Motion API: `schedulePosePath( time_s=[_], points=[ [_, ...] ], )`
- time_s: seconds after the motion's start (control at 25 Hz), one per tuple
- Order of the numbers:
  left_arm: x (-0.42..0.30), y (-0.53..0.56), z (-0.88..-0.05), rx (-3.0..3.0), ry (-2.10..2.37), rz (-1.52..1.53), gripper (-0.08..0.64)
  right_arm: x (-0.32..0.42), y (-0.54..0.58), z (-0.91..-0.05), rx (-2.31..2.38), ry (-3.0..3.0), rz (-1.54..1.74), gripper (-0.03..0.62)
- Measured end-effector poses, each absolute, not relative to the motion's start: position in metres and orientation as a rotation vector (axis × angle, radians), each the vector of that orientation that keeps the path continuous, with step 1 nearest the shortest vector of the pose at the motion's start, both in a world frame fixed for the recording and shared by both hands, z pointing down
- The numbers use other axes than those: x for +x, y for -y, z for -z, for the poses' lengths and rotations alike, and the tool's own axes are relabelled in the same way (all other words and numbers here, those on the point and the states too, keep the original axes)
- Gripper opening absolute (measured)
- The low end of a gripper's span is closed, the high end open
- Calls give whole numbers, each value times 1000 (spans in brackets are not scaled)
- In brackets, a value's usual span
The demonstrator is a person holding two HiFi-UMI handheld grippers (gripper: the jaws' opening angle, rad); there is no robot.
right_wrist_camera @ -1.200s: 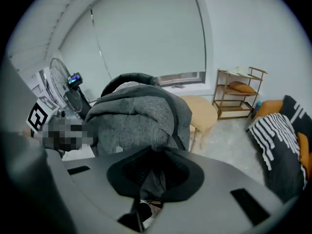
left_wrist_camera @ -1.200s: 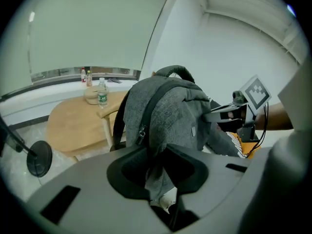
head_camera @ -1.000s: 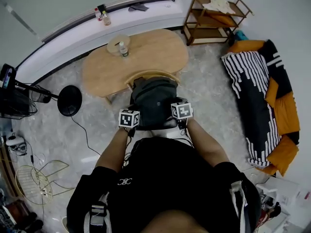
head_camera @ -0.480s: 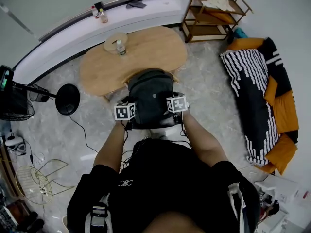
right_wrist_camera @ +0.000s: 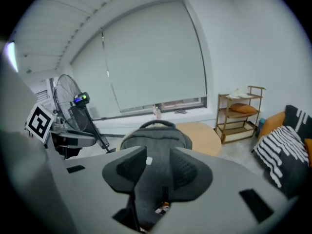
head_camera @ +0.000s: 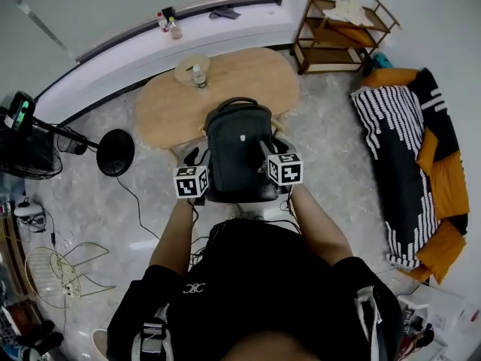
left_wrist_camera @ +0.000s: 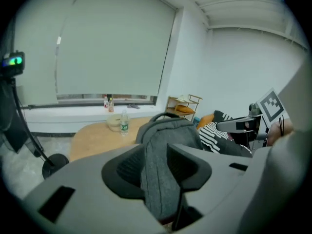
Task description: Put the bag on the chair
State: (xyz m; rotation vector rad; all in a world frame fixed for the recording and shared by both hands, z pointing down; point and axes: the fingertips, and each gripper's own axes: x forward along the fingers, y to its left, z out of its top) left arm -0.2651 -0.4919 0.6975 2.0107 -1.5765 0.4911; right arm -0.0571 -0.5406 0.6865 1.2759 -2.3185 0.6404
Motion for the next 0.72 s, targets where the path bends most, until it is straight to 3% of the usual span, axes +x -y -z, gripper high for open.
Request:
schedulePosePath(
  time_s=[0.12, 0.32, 0.52, 0.72],
  points=[
    [-262, 490, -645, 2083, 1685, -437, 91, -58, 537, -634, 1308, 2423, -474, 112],
    [-263, 481, -552, 2166, 1876, -409, 29, -55, 523, -537, 1429, 2578, -232, 14],
    [-257, 461, -471, 2262, 1973, -282, 28, -59, 501, -463, 1439, 2744, -124, 14],
    [-242, 439, -450, 2288, 2009, -280, 28, -53, 482, -447, 1463, 2740, -90, 12]
  ],
)
